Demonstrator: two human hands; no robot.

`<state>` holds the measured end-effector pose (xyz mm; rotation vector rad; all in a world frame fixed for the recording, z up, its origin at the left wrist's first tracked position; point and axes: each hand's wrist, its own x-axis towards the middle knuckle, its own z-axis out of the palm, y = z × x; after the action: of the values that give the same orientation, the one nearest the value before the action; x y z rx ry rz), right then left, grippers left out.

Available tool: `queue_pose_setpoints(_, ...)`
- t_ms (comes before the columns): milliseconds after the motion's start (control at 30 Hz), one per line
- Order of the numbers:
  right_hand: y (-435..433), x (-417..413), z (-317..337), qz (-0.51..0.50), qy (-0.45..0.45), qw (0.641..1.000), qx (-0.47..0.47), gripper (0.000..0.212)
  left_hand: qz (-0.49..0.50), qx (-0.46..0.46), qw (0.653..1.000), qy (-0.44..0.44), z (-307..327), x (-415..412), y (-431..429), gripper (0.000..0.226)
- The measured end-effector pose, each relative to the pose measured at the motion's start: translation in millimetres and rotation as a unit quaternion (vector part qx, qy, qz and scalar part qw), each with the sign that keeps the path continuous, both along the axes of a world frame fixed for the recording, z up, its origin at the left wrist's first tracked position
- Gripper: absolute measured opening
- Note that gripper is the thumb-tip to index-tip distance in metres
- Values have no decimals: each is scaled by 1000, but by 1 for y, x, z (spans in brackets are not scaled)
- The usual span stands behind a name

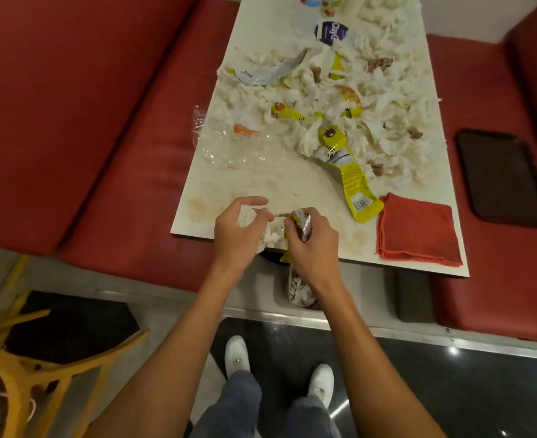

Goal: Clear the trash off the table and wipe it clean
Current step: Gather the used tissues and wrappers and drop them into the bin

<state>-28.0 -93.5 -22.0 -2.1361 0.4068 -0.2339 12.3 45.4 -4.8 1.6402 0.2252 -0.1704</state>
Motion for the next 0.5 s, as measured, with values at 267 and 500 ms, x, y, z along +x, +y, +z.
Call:
queue_pose_setpoints(267,-61,-94,-28,-30,-1,999,18,5,-56,49,997,-3,-46,-83,-62,1)
queue_pose_setpoints(500,-118,-143,-114,-12,96,995,35,16,-52,98,990,93,-128,-136,-109,10)
